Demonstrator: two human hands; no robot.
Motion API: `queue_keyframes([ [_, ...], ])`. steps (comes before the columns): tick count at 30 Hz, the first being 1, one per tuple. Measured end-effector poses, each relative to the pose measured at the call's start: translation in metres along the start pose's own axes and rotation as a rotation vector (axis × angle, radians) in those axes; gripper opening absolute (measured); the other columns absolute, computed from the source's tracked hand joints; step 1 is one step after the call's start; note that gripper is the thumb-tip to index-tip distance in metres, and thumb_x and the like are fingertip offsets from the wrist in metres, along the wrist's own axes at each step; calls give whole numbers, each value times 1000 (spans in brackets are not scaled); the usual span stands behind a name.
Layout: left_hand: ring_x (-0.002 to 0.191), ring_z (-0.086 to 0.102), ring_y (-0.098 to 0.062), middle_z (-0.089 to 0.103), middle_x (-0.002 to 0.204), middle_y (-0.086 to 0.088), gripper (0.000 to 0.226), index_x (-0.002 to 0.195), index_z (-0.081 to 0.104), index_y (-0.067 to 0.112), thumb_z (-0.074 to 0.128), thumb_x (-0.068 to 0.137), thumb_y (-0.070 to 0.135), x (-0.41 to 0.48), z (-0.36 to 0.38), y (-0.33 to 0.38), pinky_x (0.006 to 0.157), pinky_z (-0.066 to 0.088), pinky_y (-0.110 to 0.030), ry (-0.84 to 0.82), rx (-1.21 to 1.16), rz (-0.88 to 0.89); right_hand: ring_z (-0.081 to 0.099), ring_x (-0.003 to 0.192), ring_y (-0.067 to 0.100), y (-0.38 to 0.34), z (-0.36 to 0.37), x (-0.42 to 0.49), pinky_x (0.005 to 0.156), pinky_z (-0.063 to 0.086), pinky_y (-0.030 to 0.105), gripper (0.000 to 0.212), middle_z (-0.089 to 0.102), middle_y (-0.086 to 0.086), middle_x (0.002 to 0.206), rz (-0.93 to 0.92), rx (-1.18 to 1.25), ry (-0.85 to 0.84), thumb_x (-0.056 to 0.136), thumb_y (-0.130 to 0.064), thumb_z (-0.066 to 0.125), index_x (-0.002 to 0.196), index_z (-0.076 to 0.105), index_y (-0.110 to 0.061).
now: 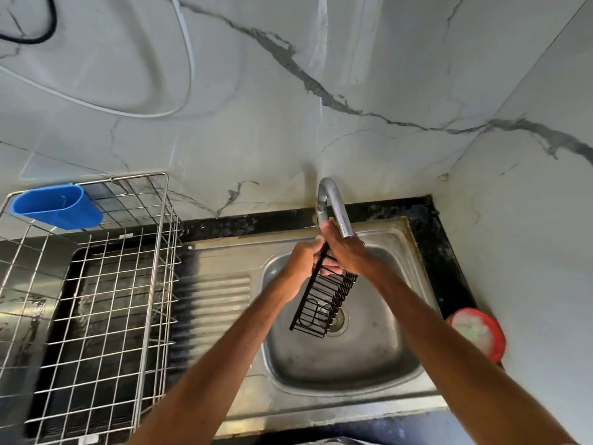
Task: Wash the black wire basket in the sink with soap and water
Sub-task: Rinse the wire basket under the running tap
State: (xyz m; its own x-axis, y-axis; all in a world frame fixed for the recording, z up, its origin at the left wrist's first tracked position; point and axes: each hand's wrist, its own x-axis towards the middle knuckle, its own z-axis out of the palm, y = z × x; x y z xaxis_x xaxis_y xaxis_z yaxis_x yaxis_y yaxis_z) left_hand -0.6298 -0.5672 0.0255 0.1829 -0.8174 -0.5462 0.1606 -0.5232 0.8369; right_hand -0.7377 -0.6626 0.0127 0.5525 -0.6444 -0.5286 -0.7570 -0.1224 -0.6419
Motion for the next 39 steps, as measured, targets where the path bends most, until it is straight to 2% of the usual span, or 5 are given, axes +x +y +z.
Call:
queue_keyframes([
  [13, 96, 74, -16, 79, 101, -5, 40, 109, 73, 4, 38, 107, 22, 3, 1, -13, 82, 47, -26, 40, -55, -39, 72, 99, 27, -7, 12, -3, 93, 56, 48, 91, 68, 20, 102, 38, 105, 34, 80, -94, 23, 132, 43, -22],
  [16, 110, 70, -20, 78, 110, -3, 39, 110, 71, 9, 38, 105, 30, 12, -3, -21, 98, 50, -37, 83, -160, -98, 25, 147, 49, -9, 38, -28, 116, 27, 66, 51, 31, 38, 152, -105, -73, 147, 107, -43, 22, 148, 23, -13],
  [21, 118, 69, -23, 77, 118, -8, 45, 124, 73, 12, 41, 109, 40, 15, -5, -22, 110, 44, -38, 49, -356, -158, -28, 151, 21, -3, 79, -74, 126, -7, 48, 106, -24, 11, 165, -229, -279, 244, 80, -77, -28, 159, -13, -7],
  [31, 57, 53, -10, 60, 65, 4, 17, 99, 71, 11, 54, 104, 12, 7, -2, -27, 65, 45, -25, 127, -464, -146, -31, 149, 16, 25, 58, -68, 125, -6, 51, 96, -32, 4, 162, -156, -302, 267, 84, -80, -18, 156, -23, -16],
  [39, 95, 76, -21, 78, 111, -13, 31, 118, 73, 7, 46, 109, 19, -2, -5, -29, 81, 56, -30, 128, -519, -124, -24, 151, 10, 16, 74, -92, 126, -8, 47, 89, -26, -5, 165, -353, -311, 196, 91, -76, -8, 158, -19, -18],
])
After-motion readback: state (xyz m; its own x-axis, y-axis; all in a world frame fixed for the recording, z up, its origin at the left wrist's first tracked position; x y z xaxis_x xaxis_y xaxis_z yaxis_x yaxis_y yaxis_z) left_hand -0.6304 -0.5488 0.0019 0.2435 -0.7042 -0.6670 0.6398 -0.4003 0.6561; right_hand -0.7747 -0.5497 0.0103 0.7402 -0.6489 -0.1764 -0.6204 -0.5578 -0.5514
